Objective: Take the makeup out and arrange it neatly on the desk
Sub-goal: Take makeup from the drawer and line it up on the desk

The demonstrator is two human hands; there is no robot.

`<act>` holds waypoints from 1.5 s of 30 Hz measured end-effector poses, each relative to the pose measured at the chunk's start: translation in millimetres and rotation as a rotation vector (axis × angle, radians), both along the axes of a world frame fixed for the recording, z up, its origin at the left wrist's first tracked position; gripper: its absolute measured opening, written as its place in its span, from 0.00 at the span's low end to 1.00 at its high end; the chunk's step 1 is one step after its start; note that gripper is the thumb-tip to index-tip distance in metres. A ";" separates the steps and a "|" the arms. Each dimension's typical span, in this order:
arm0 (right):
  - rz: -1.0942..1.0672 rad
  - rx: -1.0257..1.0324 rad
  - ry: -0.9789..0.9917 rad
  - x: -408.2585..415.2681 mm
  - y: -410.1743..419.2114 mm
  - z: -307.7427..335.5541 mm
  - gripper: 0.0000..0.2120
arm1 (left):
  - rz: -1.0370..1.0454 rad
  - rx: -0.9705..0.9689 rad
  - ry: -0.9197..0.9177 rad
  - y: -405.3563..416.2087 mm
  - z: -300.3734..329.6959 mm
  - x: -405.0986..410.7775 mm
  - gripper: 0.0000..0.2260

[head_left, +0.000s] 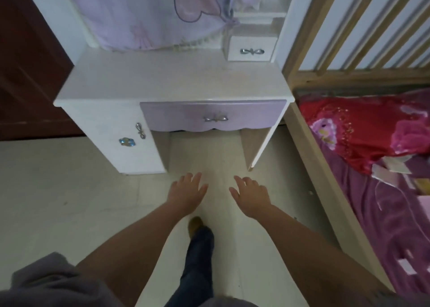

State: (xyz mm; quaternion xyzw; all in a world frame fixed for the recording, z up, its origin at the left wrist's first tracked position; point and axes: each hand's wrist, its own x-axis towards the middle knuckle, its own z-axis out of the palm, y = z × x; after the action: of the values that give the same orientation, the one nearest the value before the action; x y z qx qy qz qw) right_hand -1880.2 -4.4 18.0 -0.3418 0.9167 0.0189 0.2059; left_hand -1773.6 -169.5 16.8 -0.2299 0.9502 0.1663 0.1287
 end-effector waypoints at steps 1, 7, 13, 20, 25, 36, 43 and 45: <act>-0.001 -0.007 0.009 -18.3 -14.8 -3.5 0.25 | 0.009 0.002 0.004 -13.8 -2.1 -18.5 0.24; -0.111 -0.075 -0.044 -118.8 -92.2 -15.2 0.25 | 0.077 0.119 -0.055 -94.5 -15.3 -128.5 0.21; -0.369 -0.239 -0.296 -205.6 -164.4 -44.8 0.24 | 0.290 0.370 -0.067 -141.2 -46.8 -222.2 0.21; -0.843 -0.519 -0.594 -274.5 -234.4 -106.8 0.16 | 0.799 0.834 0.081 -163.4 -87.5 -300.7 0.18; -1.031 -0.685 -0.716 -278.0 -240.7 -132.1 0.10 | 1.130 1.231 0.172 -160.3 -101.9 -310.3 0.06; -0.981 -0.588 -0.725 -227.4 -189.0 -117.3 0.08 | 1.345 1.266 0.142 -111.0 -95.6 -265.3 0.07; -0.998 -0.542 -0.731 -187.6 -168.6 -117.0 0.05 | 1.397 1.245 0.082 -96.2 -96.4 -235.8 0.08; -1.024 -0.545 -0.736 -185.2 -168.3 -120.7 0.05 | 1.407 1.266 0.067 -94.9 -101.6 -233.4 0.08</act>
State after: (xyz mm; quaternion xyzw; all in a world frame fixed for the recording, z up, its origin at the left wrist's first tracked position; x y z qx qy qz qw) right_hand -2065.5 -172.7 -102.7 0.1110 0.8051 -0.4294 0.3939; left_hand -2007.1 -264.4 -84.8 -0.6326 0.3302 0.6968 0.0724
